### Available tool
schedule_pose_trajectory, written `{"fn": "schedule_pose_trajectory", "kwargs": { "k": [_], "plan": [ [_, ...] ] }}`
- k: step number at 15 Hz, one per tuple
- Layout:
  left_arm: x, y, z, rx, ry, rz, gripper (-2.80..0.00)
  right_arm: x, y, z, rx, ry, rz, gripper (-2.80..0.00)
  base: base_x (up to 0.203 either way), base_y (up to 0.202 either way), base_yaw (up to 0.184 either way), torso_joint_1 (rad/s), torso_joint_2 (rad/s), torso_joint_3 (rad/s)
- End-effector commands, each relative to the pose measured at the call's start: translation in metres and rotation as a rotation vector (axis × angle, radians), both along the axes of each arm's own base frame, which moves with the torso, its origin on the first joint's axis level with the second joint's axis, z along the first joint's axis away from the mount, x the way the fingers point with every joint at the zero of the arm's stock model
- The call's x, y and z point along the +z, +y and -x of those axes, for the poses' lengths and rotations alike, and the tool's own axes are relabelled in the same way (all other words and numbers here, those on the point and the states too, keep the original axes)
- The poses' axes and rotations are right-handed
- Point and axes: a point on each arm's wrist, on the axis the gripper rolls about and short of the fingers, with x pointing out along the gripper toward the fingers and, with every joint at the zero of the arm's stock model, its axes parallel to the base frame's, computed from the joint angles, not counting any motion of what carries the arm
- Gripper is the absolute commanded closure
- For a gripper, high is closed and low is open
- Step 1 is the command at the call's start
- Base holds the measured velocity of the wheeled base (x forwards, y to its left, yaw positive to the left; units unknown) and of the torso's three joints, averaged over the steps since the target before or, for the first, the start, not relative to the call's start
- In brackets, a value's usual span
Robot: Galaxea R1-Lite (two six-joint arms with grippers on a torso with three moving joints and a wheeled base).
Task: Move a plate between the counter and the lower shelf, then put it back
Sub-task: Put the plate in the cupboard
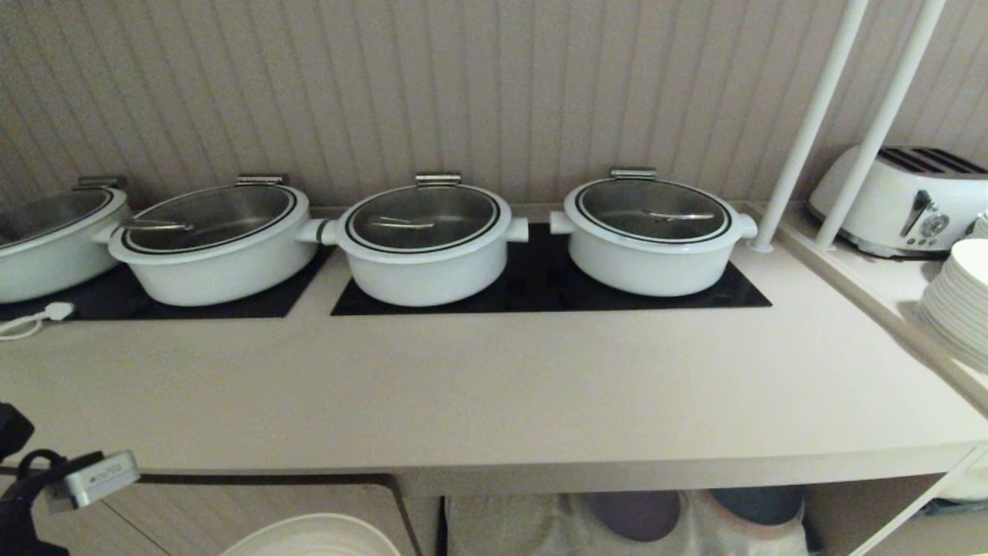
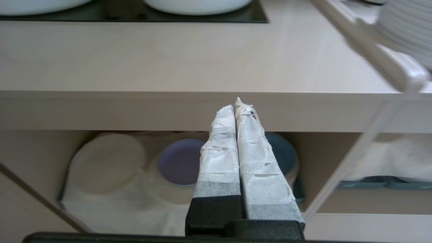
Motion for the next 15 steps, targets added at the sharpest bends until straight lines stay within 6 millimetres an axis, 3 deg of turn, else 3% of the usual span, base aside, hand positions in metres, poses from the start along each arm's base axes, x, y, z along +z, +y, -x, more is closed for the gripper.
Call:
{"fn": "schedule_pose_trajectory", "kwargs": {
  "k": [1,10,15],
  "plan": [
    [0.0003,-0.0002,0.0010,-0.001,0.001,0.002,0.00,-0.0001,0.0000,-0.0001,0.002,0.002,0.000,0.00,0.000,-0.195,0.001,0.012,0.00,0.002],
    [0.0010,-0.0008,0.0016,-0.004,-0.008,0.022,0.00,0.0000,0.0000,-0.0001,0.001,0.001,0.000,0.00,0.000,-0.192,0.001,0.001,0.00,0.004],
    [0.0022,-0.0013,0.0033,-0.005,-0.019,0.032,0.00,-0.0001,0.0000,-0.0001,0.002,0.003,0.000,0.00,0.000,-0.038,-0.001,0.001,0.00,0.001]
  ]
}}
